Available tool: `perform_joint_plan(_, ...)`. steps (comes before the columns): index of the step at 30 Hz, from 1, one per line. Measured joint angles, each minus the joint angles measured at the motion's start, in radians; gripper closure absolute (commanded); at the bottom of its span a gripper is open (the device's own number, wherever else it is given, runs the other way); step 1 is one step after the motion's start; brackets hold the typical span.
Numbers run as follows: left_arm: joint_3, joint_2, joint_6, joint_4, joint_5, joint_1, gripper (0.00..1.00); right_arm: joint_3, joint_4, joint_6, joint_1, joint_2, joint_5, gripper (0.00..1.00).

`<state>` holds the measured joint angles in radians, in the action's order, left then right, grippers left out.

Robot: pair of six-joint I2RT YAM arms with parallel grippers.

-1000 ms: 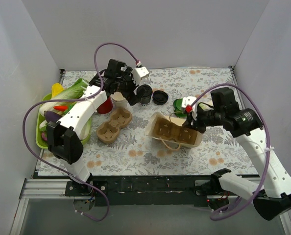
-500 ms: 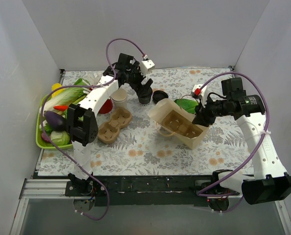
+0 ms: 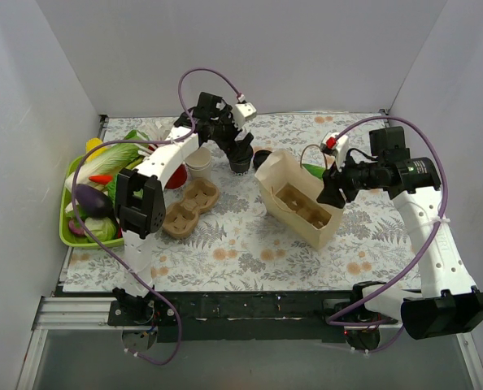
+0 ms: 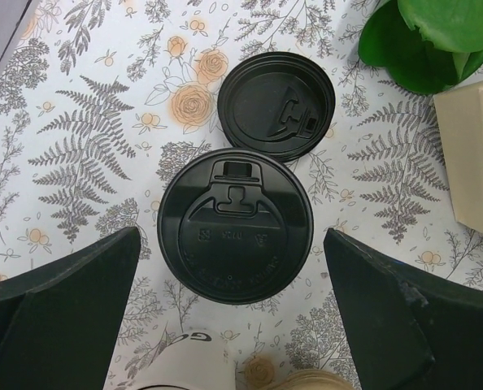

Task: Pack the takeout coffee

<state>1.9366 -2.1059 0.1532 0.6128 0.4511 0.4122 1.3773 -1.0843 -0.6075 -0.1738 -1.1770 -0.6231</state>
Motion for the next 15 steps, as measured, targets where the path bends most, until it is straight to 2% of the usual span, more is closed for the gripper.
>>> perform_joint_plan(1, -0.006, 0.0, 0.0, -0.005, 0.003, 0.0, 0.03, 0.0, 0.004, 0.005, 0.001, 0.0, 0.002, 0.4)
perform_joint_plan(10, -0.019, -0.002, 0.002, -0.016, 0.032, 0.0, 0.06, 0.0, 0.022, 0.049, 0.005, -0.003, 0.028, 0.12)
perform_joint_plan(15, -0.02, -0.019, 0.001, -0.022, 0.032, 0.0, 0.08, 0.009, 0.034, 0.081, 0.014, -0.003, 0.056, 0.05)
